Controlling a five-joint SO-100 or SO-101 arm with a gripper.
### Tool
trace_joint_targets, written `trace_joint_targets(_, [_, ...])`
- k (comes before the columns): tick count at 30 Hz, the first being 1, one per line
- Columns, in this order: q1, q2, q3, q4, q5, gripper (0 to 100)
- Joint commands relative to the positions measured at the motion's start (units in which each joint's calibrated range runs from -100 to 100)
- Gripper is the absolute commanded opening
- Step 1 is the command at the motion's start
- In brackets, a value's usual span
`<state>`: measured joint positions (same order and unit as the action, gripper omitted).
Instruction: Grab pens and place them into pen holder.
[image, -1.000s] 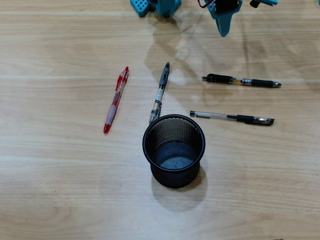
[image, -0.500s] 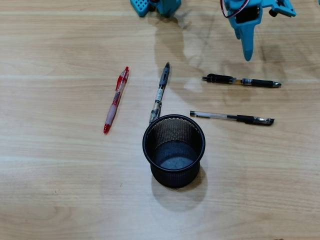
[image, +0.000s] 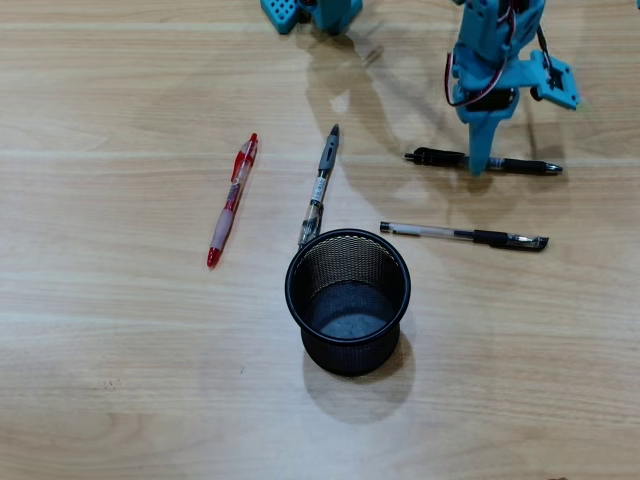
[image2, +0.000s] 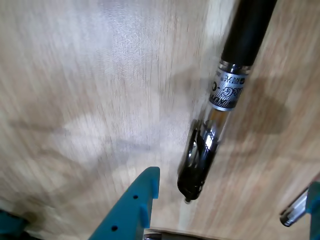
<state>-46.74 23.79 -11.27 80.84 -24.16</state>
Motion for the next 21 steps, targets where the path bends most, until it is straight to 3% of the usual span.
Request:
trace_joint_targets(1, [0.8, 1.7, -3.0, 0.4, -2.1, 32])
trace_joint_targets(11, [-0.9, 5.6, -2.8, -0.2, -5.9, 32])
trace_joint_targets(17, [-1.0, 6.1, 1.0, -8.7, -6.2, 32])
trace_joint_targets(21, [-1.7, 5.3, 4.6, -12.7, -8.3, 20])
